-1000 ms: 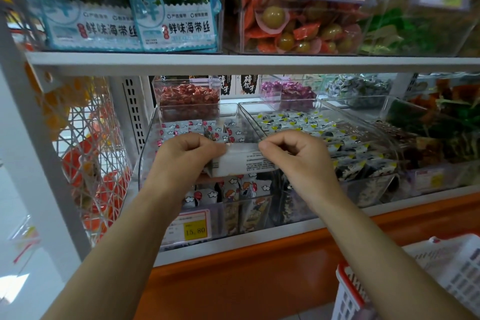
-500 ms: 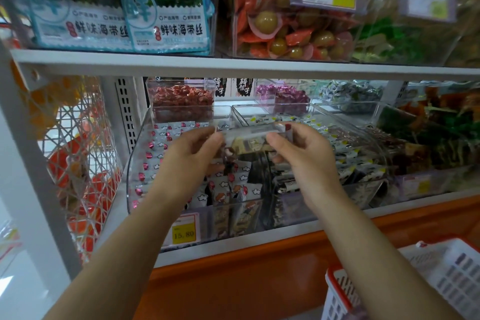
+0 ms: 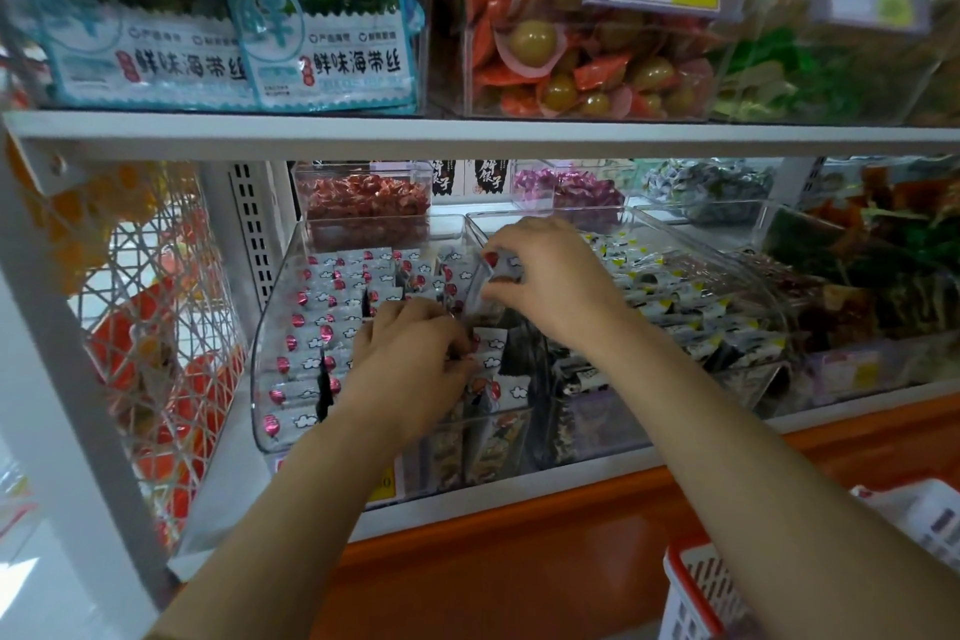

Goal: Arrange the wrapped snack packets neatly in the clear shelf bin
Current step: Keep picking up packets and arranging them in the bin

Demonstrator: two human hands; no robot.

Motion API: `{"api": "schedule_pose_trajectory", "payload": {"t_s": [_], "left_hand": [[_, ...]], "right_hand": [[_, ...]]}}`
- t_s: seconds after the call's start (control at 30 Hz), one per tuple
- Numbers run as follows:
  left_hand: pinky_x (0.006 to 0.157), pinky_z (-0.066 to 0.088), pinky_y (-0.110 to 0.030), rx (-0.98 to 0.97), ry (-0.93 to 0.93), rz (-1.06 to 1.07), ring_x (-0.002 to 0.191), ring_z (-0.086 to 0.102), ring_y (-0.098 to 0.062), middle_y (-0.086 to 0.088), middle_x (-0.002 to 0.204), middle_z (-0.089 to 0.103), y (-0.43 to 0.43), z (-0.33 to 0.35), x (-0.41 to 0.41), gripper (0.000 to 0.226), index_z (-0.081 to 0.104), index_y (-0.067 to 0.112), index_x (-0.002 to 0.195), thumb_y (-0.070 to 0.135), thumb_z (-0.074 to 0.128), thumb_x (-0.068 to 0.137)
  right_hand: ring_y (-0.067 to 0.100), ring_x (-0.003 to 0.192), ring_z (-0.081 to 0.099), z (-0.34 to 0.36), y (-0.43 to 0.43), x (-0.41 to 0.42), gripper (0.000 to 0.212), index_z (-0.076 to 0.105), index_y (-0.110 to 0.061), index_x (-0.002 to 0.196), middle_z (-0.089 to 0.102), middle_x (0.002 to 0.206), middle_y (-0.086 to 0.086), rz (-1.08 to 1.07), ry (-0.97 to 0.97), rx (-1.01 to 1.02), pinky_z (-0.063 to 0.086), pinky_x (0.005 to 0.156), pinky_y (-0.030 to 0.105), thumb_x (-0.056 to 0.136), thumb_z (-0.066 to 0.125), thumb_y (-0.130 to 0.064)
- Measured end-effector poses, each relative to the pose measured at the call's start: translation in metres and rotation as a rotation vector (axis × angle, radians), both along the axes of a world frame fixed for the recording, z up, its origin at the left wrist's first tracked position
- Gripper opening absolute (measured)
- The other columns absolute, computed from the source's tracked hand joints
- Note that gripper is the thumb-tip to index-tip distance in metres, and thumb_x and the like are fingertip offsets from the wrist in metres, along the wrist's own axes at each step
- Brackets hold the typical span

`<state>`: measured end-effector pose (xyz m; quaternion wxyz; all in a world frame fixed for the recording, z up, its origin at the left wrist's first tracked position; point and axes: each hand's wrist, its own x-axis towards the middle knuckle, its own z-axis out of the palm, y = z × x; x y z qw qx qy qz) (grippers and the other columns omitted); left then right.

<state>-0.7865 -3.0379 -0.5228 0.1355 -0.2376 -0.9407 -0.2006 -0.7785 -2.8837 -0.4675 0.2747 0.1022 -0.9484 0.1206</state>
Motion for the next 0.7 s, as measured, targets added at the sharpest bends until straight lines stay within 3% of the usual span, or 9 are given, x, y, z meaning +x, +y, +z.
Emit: {"api": "schedule_pose_trajectory", "payload": {"t_s": [0.1, 0.23, 0.43, 0.5, 0.57, 0.7], "left_hand": [[0.096, 0.027, -0.038, 0.054, 0.008, -0.002, 0.116, 0.03, -0.024, 0.004, 0.12, 0.049, 0.003, 0.001, 0.002, 0.016, 0.066, 0.026, 0.096, 0.036, 0.063, 0.084], [0.093, 0.025, -0.032, 0.195, 0.037, -0.009, 0.113, 0.031, -0.02, 0.006, 0.112, 0.05, 0.004, 0.001, 0.003, 0.004, 0.069, 0.025, 0.08, 0.029, 0.07, 0.079], [0.099, 0.029, -0.036, 0.161, -0.075, -0.034, 0.112, 0.033, -0.02, 0.011, 0.106, 0.047, -0.001, 0.009, 0.007, 0.012, 0.074, 0.029, 0.085, 0.038, 0.071, 0.077], [0.099, 0.035, -0.04, 0.212, -0.106, -0.071, 0.11, 0.043, -0.022, 0.008, 0.104, 0.055, -0.008, 0.016, 0.005, 0.01, 0.074, 0.029, 0.084, 0.035, 0.069, 0.078], [0.097, 0.039, -0.042, 0.268, -0.07, -0.066, 0.101, 0.052, -0.021, 0.005, 0.094, 0.063, -0.014, 0.022, 0.004, 0.008, 0.075, 0.022, 0.082, 0.027, 0.068, 0.081], [0.098, 0.039, -0.041, 0.299, -0.023, -0.01, 0.093, 0.058, -0.018, 0.008, 0.085, 0.063, -0.023, 0.024, 0.003, 0.011, 0.075, 0.015, 0.084, 0.016, 0.064, 0.085]], "right_hand": [[0.024, 0.112, 0.043, -0.003, -0.005, -0.01, 0.038, 0.061, -0.015, 0.116, 0.061, 0.112, 0.005, -0.016, -0.135, 0.203, 0.038, 0.086, 0.036, 0.083, 0.067, -0.033], [0.031, 0.12, 0.04, -0.003, -0.006, -0.02, 0.035, 0.06, -0.025, 0.121, 0.049, 0.121, 0.012, -0.041, -0.316, 0.29, 0.034, 0.097, 0.038, 0.087, 0.062, -0.034], [0.031, 0.13, 0.023, -0.002, -0.014, -0.026, 0.021, 0.065, -0.015, 0.105, 0.038, 0.133, 0.011, -0.074, -0.476, 0.518, 0.023, 0.107, 0.041, 0.089, 0.052, -0.021], [0.032, 0.131, 0.022, 0.002, -0.016, -0.026, 0.02, 0.066, -0.015, 0.101, 0.035, 0.139, 0.013, -0.093, -0.49, 0.581, 0.024, 0.106, 0.042, 0.09, 0.051, -0.021], [0.03, 0.129, 0.03, 0.008, -0.015, -0.029, 0.023, 0.068, -0.019, 0.104, 0.042, 0.136, 0.013, -0.064, -0.474, 0.562, 0.029, 0.102, 0.041, 0.09, 0.05, -0.02], [0.023, 0.113, 0.053, 0.019, -0.016, -0.043, 0.03, 0.069, -0.024, 0.105, 0.063, 0.12, 0.004, -0.012, -0.315, 0.323, 0.044, 0.095, 0.037, 0.089, 0.051, -0.007]]}}
